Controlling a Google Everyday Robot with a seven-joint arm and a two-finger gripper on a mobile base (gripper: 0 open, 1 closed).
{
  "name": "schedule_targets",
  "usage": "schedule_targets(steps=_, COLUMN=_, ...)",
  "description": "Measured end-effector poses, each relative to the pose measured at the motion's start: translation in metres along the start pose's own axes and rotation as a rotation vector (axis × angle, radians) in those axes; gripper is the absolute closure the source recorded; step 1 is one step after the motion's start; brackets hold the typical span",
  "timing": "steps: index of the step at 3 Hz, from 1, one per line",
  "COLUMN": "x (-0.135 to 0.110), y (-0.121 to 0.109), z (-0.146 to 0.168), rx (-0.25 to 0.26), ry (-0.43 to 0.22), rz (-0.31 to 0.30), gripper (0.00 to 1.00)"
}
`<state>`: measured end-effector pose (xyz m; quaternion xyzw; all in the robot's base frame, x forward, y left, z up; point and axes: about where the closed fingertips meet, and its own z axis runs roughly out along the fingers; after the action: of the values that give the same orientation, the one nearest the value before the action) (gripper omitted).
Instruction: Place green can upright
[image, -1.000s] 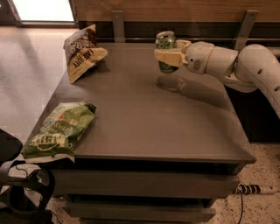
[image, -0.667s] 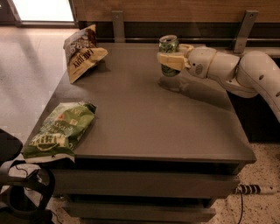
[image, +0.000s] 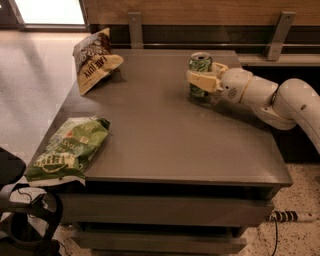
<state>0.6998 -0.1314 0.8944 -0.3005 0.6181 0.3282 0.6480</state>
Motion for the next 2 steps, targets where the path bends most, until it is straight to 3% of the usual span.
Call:
schedule_targets(steps=1, x=0.007, y=-0.002, z=-0.006, rx=0.023, ry=0.011, rz=0.004, gripper=1.0)
schedule_targets(steps=2, x=0.017, y=-0.005, z=-0.017, rx=0.072, ry=0.069, rz=-0.007, gripper=1.0)
